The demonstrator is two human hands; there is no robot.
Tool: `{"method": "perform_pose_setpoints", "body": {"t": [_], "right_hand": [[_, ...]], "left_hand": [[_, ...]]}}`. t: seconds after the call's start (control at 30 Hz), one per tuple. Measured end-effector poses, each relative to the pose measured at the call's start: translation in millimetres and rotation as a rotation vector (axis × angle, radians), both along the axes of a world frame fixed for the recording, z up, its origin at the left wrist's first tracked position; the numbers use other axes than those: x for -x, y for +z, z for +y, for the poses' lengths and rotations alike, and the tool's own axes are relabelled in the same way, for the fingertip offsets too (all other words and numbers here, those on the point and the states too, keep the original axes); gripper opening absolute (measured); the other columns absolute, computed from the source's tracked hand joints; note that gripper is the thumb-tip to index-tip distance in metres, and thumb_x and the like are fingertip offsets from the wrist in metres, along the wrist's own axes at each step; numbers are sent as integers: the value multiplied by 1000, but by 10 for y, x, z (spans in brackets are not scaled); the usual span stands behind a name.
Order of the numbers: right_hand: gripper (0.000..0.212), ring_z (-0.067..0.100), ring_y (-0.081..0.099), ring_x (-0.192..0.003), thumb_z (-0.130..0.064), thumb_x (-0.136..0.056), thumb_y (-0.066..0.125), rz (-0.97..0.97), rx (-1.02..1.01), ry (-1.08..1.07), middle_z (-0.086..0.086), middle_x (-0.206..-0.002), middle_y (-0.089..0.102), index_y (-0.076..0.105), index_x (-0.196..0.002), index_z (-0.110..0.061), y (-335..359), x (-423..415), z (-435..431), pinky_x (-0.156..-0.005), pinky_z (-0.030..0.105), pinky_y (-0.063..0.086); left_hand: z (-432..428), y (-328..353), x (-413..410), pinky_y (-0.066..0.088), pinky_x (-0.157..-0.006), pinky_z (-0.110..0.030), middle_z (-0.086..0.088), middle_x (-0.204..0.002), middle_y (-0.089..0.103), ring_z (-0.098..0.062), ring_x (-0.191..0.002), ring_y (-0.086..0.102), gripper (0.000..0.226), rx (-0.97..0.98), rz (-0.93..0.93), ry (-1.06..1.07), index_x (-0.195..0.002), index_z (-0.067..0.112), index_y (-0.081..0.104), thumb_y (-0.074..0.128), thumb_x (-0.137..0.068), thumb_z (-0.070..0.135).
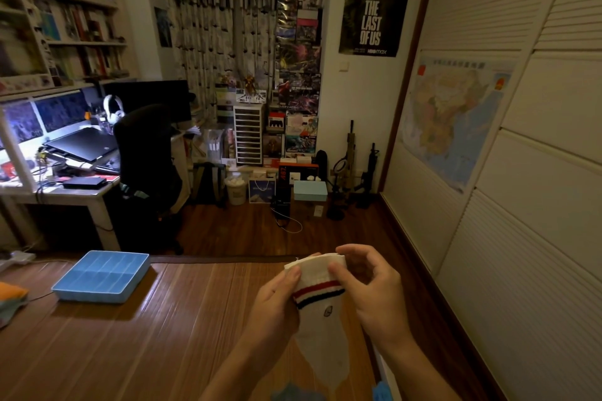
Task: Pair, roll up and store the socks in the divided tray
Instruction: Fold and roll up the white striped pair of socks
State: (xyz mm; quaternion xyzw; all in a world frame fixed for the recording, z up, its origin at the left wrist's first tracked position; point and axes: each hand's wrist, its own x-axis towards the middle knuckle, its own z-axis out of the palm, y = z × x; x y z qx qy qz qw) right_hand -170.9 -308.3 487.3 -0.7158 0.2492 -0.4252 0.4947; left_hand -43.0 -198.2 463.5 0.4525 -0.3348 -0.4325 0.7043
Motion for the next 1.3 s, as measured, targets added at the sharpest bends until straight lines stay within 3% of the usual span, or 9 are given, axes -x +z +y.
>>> {"method": "perform_pose_setpoints", "body": {"t": [0.2,0.33,0.53,0.7,0.87,1.0,1.13,1.3], "right_hand": [[36,11,70,-99,-44,-84,70,40,-111,68,-4,-104,72,70,-114,-24,36,16,-110,-77,33,63],[33,15,72,-98,-43,-86,69,98,-139,213,-1,-101,76,74,-108,-19,73,46,-230,-78,29,61],[19,-6,65,-100,-41,-83,72,138,-10,228,-16,-100,73,75,-97,-29,174,60,-292,-75,10,54],[18,9,70,-97,-40,-86,71,118,11,247,-8,-98,74,73,-98,-27,204,36,-280,-77,22,59],[19,16,72,-95,-36,-87,71,130,61,301,-3,-98,73,71,-101,-21,267,-6,-258,-76,33,63],[25,19,72,-93,-34,-88,69,31,31,270,4,-97,72,67,-101,-13,380,-57,-316,-78,33,62],[33,23,74,-92,-39,-88,64,32,-74,253,9,-99,74,61,-108,-12,425,-119,-410,-77,39,64],[29,24,76,-91,-37,-94,62,20,-153,183,9,-100,76,58,-111,-14,388,-125,-631,-72,36,63]], "left_hand": [[-35,13,-53,58,-86,-38,-16,-120,71,-29,-108,71,53,0,32,-17,-131,21,68,57,-89,53],[-62,28,-121,58,-85,-40,-14,-118,72,-29,-107,71,54,-21,26,-20,-131,25,68,57,-88,55],[-81,0,-242,58,-88,-41,-11,-121,71,-29,-112,70,50,-64,-10,-45,-132,29,67,54,-92,56],[-82,-114,-293,59,-88,-35,-9,-118,72,-29,-112,70,42,-85,-96,-28,-124,30,70,67,-89,54],[-123,-305,-243,59,-88,-27,0,-121,74,-19,-115,70,57,-170,-224,-63,-128,19,62,84,-80,40],[-186,-348,-161,59,-88,-27,-1,-121,74,-20,-114,71,36,-169,-267,-89,-117,30,73,82,-84,38],[-227,-374,-115,59,-92,-37,-9,-124,73,-28,-117,70,35,-151,-178,-105,-120,28,72,81,-88,36],[-201,-481,-134,59,-88,-43,-25,-126,68,-42,-117,67,68,-108,149,-104,-131,5,62,93,-73,22]]}}
